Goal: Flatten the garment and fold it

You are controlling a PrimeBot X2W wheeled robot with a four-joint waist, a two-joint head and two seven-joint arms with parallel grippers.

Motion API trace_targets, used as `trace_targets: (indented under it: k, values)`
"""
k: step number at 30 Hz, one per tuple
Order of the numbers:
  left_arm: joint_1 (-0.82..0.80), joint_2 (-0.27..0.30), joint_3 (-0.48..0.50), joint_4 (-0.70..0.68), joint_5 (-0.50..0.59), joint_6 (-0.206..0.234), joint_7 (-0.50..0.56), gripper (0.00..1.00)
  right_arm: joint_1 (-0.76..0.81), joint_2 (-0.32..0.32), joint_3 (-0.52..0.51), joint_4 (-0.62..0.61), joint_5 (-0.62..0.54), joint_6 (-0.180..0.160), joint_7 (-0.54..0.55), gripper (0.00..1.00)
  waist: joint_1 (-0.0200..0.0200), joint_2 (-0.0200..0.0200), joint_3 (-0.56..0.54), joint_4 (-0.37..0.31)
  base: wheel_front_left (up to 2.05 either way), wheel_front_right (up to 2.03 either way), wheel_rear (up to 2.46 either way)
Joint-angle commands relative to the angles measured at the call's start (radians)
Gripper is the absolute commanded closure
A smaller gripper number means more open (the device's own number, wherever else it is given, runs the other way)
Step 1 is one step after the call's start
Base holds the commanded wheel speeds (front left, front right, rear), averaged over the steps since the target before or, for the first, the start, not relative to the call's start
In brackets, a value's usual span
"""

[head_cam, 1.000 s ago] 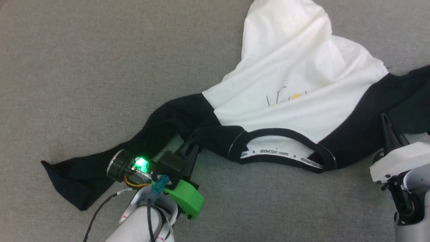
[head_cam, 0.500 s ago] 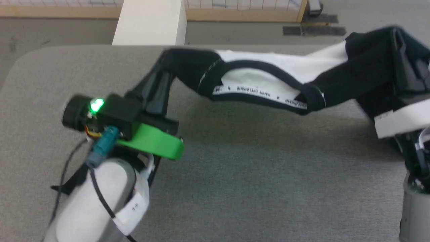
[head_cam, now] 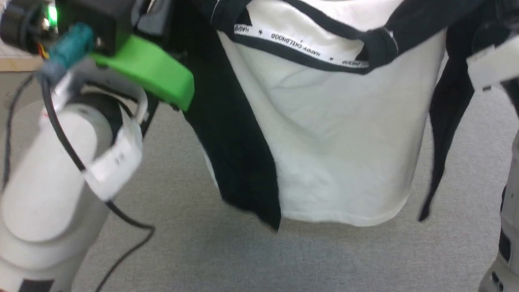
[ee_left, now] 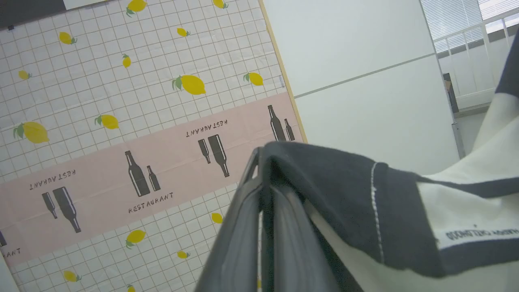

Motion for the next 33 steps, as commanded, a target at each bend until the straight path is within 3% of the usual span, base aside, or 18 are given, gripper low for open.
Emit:
trace_targets:
  k: [1, 10, 14, 19, 26, 33]
  values:
    - [-0.027, 0.002, 0.004, 0.004, -0.016, -0.004, 0.021, 1.0, -0.025, 0.0, 0.006, 0.012, 0.005, -0.001, 0.015, 1.0, 0.0, 0.0, 0.003, -0.006, 0.0, 0.0, 0.0]
    - [-0.146, 0.011, 0.019, 0.055, -0.076, -0.02, 0.185, 1.0, -0.166, 0.025, 0.004, 0.122, 0.029, -0.001, 0.136, 1.0, 0.0, 0.0, 0.093, -0.032, 0.0, 0.0, 0.0]
    - [-0.24, 0.006, 0.031, 0.137, -0.069, -0.021, 0.21, 1.0, -0.271, 0.037, -0.012, 0.214, 0.013, -0.001, 0.165, 1.0, 0.0, 0.0, 0.184, -0.04, 0.0, 0.0, 0.0]
    - [-0.404, 0.002, 0.028, 0.259, -0.015, -0.03, 0.201, 1.0, -0.446, 0.042, -0.021, 0.357, -0.042, -0.001, 0.127, 1.0, 0.0, 0.0, 0.327, -0.051, 0.0, 0.0, 0.0]
    - [-0.641, -0.058, 0.04, 0.442, 0.067, 0.018, 0.084, 1.0, -0.699, 0.051, -0.041, 0.582, -0.159, -0.001, -0.021, 1.0, 0.0, 0.0, 0.518, -0.037, 0.0, 0.0, 0.0]
    - [-0.707, -0.093, 0.033, 0.594, 0.127, 0.061, -0.129, 1.0, -0.793, 0.033, -0.009, 0.761, -0.25, -0.001, -0.201, 1.0, 0.0, 0.0, 0.613, -0.016, 0.0, 0.0, 0.0]
